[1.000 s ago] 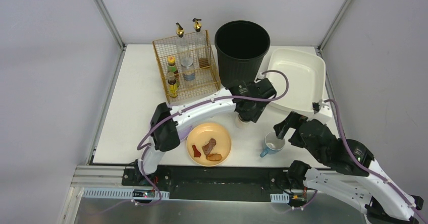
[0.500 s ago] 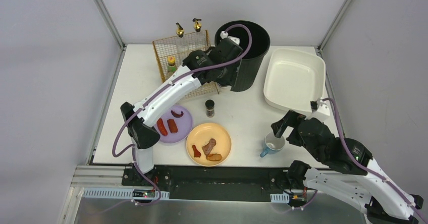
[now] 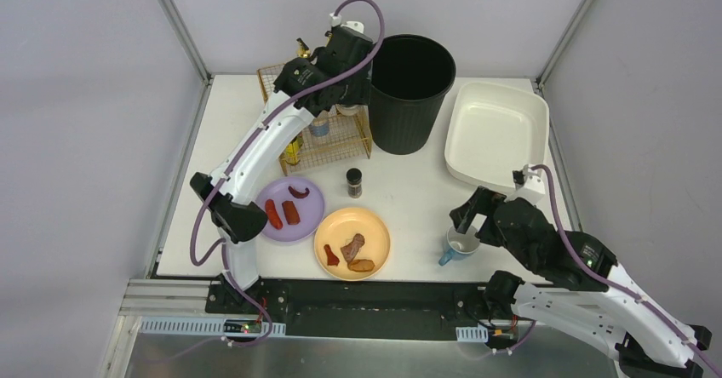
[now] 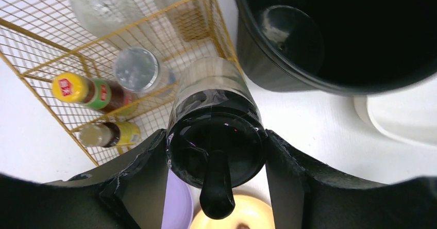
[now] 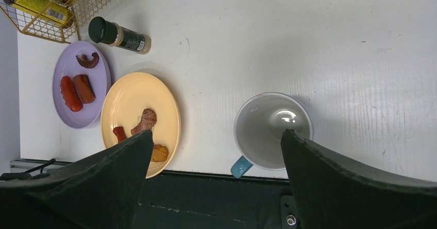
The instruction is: Clear the kitchen counter
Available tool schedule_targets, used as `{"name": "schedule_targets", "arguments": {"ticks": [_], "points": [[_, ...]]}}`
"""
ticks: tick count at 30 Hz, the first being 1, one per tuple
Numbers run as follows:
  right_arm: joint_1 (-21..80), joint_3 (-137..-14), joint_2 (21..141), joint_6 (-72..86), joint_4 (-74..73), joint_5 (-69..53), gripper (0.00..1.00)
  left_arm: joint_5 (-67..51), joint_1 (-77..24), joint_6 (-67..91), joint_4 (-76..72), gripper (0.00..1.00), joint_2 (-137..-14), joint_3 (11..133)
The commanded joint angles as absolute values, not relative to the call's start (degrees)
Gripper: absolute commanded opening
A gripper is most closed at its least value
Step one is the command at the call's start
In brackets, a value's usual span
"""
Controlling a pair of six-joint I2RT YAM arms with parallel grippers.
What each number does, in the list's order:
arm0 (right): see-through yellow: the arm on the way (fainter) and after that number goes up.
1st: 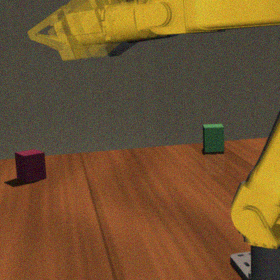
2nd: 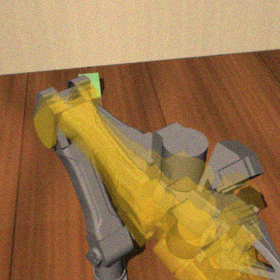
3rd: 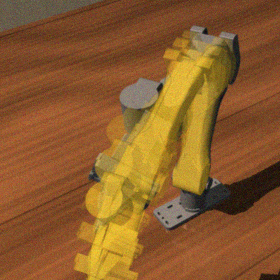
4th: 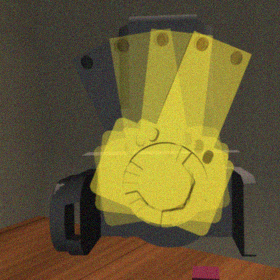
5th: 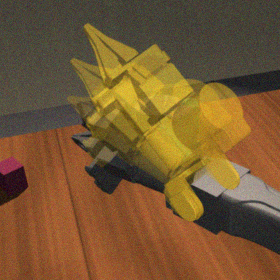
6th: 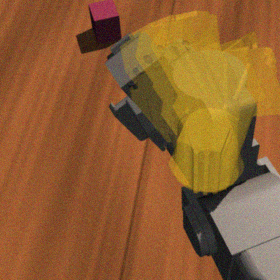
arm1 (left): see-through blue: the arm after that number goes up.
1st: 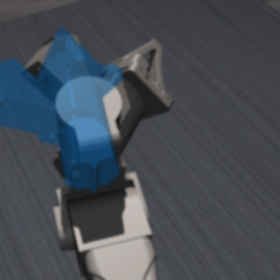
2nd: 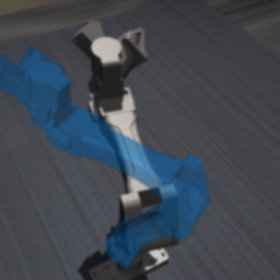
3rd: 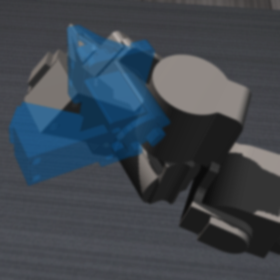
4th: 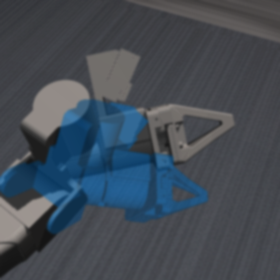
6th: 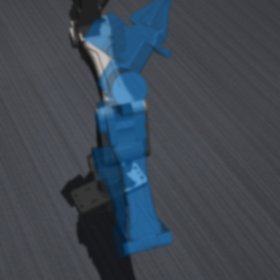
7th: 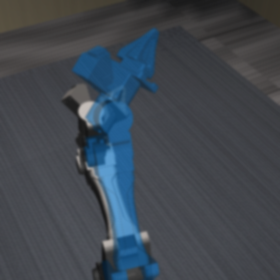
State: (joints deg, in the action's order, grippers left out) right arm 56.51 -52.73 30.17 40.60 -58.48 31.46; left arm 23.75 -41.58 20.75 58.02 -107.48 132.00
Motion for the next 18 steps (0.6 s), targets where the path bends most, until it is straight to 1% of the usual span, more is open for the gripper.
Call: {"name": "schedule_targets", "arguments": {"ticks": [1, 10, 18], "points": [[56.73, -52.06, 30.46, 39.32, -55.79, 31.48, 0.99, 27.25, -38.31, 19.86, 55.69, 0.0, -109.94, 135.51], [56.7, -51.25, 31.25, 38.69, -54.11, 31.31, 0.99, 27.81, -35.35, 21.23, 52.84, 0.0, -113.31, 136.91], [56.77, -50.76, 30.91, 38.93, -53.83, 31.2, 0.99, 25.75, -33.07, 22.48, 51.26, 0.0, -117.58, 137.51]]}}
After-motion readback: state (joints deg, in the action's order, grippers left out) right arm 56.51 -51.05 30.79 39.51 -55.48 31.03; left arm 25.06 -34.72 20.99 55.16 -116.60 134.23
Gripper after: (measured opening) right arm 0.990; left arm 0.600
